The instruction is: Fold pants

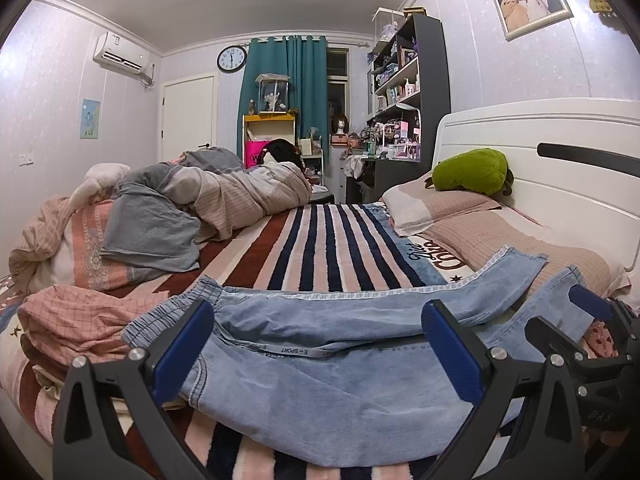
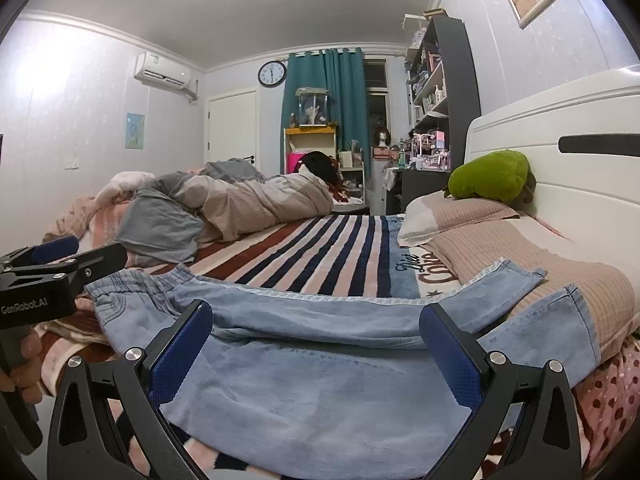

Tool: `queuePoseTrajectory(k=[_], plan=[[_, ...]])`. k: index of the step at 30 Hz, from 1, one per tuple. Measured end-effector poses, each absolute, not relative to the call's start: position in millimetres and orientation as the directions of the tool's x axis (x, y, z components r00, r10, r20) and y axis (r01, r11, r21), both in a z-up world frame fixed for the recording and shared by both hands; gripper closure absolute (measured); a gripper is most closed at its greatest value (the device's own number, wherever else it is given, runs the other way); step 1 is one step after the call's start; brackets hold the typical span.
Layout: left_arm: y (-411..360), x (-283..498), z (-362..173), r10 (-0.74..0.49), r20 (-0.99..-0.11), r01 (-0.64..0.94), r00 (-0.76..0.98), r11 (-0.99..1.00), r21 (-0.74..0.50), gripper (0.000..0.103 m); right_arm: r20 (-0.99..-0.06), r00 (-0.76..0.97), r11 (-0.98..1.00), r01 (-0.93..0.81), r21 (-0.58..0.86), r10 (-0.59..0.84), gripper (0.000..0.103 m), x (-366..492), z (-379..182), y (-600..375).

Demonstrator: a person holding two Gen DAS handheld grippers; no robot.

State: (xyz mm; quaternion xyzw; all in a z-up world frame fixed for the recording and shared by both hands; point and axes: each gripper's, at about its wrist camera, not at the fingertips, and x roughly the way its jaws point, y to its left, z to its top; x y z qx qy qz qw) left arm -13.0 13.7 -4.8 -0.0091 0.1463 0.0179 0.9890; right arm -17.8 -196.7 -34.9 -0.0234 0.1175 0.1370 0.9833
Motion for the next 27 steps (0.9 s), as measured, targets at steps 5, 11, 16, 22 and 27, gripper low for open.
queuePoseTrajectory(k=[5,11,16,22,27], plan=[[12.0,-13.3,-6.1,0.032,-0.286,-0.038,0.958,0.999,-0.013,0.001,-0.238,0.935,0.961,-0.275,-0.013,0.264,0.001,-18.1,-34.2,-197.3],[10.7,-13.8,-4.4,0.031,-0.287,-0.036,0.958,0.999,-0.012,0.001,-0.237,0.935,0.962,-0.274,-0.008,0.264,0.001,-18.7,-33.8,-196.3],[10.5,-13.6,-4.9,0.031,-0.287,-0.037,0.957,0.999,-0.015,0.001,-0.238,0.934,0.961,-0.276,-0.011,0.265,0.001,-19.1,-33.6,-197.3],[8.1,-14.1,-3.4,0.037,-0.286,-0.042,0.958,0.999,-0.012,0.001,-0.237,0.932,0.960,-0.282,-0.004,0.273,0.001,-19.0,-34.0,-194.7],[6.5,-14.3,-3.8,0.033,-0.286,-0.040,0.958,0.999,-0.017,0.001,-0.237,0.932,0.959,-0.283,-0.002,0.275,0.001,-19.2,-34.2,-192.5]])
